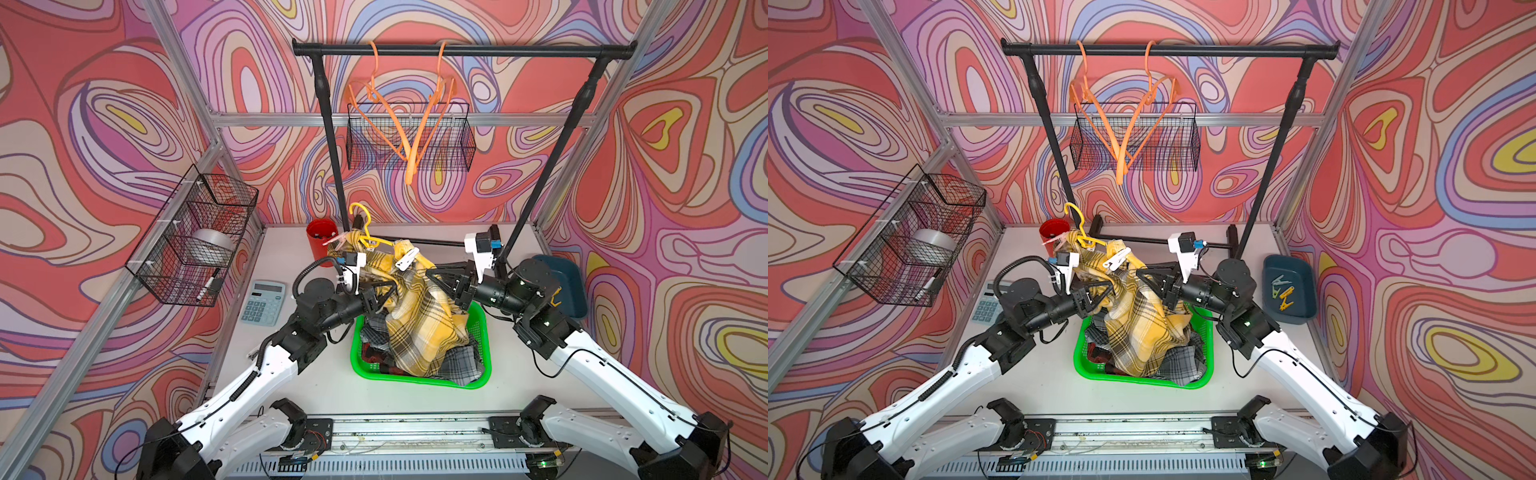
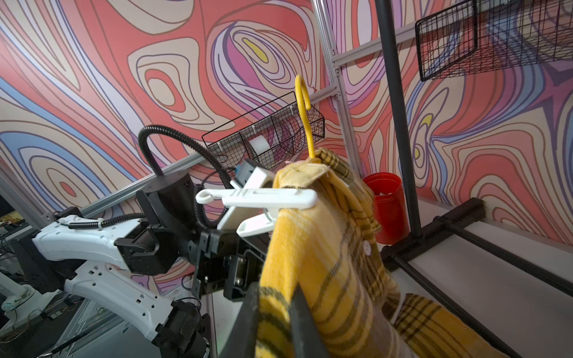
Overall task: Remove the clothespins securing long-sleeve shirts to the hanger
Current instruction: Place the long-sleeve shirt at the bin.
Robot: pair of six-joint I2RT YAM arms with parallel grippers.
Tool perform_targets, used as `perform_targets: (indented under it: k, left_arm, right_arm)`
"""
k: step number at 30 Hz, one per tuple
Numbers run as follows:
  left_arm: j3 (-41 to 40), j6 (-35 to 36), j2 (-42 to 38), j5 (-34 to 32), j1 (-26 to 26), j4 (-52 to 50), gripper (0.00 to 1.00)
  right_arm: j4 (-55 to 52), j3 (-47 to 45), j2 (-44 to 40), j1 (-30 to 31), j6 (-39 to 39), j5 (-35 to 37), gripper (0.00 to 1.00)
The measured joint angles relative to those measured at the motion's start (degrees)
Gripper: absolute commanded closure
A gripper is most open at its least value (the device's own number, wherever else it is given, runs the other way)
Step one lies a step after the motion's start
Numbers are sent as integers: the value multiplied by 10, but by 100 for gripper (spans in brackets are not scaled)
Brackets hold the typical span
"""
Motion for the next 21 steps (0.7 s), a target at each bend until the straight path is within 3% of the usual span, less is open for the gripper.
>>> perform_targets:
  k: [6, 11, 13, 17, 19, 21]
  left_arm:
    - [-116, -41, 69, -27, -73, 59, 100]
    - [-162, -76, 128, -30, -83, 136, 100]
    - [-170, -86, 139, -30, -83, 162, 88]
    - [-173, -89, 130, -31, -84, 165, 52]
    - [-171, -79, 101, -38, -87, 132, 35]
    - [-164, -66, 62, -53, -88, 83, 26]
  right_arm:
    - [-24, -55, -36, 0, 14, 2, 100]
    - [-42, -131, -72, 0, 25, 17, 100]
    - [-38, -162, -82, 0, 32, 22, 100]
    - [-22, -194, -91, 0, 45, 30, 100]
    - [-17, -199, -91, 0, 48, 33, 100]
    - [-12, -202, -92, 0, 50, 38, 100]
